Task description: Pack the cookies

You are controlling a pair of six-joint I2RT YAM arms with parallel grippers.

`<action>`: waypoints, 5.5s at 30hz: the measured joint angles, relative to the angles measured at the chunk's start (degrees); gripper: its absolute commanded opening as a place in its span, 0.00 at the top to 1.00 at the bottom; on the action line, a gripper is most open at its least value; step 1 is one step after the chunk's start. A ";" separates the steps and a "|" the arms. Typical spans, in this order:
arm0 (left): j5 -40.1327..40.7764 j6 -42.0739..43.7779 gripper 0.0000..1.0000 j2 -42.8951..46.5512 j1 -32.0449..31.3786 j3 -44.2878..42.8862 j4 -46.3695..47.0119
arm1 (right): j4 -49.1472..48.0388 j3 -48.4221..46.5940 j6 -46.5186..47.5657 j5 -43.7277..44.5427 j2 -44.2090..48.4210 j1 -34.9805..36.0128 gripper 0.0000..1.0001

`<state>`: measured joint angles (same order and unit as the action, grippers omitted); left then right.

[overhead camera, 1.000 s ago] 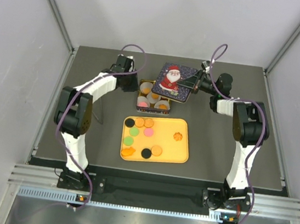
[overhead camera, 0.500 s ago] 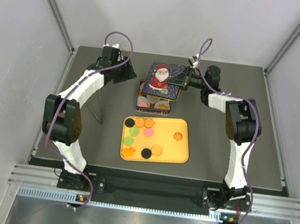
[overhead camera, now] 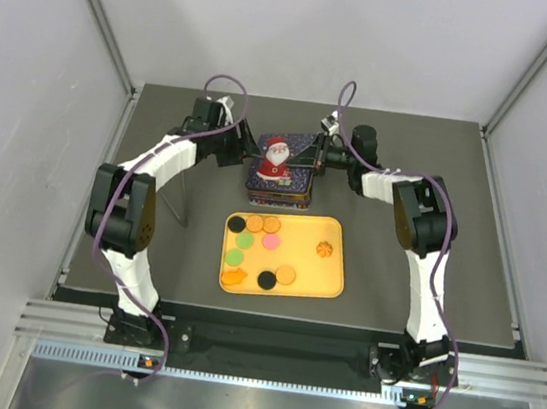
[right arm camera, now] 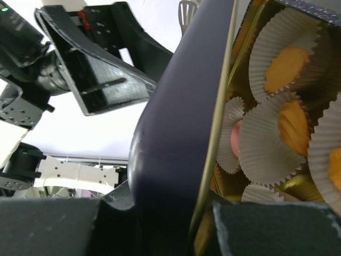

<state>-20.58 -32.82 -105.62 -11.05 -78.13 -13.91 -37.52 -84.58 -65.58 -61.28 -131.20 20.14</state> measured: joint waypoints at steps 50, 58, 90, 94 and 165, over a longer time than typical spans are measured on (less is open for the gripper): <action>-5.20 0.92 0.33 -5.70 0.07 0.17 0.09 | -3.61 2.86 -3.34 -1.51 -3.21 -3.08 0.63; -4.92 1.01 0.34 -6.29 0.07 -0.31 0.00 | 7.78 3.08 5.66 -0.13 -0.48 -4.28 0.59; -4.46 1.01 0.35 -6.56 0.07 -0.52 -0.04 | 30.08 -0.31 22.82 5.22 3.85 -6.49 0.53; -4.17 0.39 0.36 -6.62 0.04 -0.52 0.04 | 30.77 -0.31 23.10 5.95 4.24 -6.51 0.52; 0.22 1.86 0.39 -11.10 -4.50 -6.88 -1.77 | 30.42 9.22 27.47 24.79 12.66 -5.99 0.33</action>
<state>-20.36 -30.96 -116.73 -15.55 -85.01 -15.68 -7.09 -75.35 -38.11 -36.49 -118.54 14.15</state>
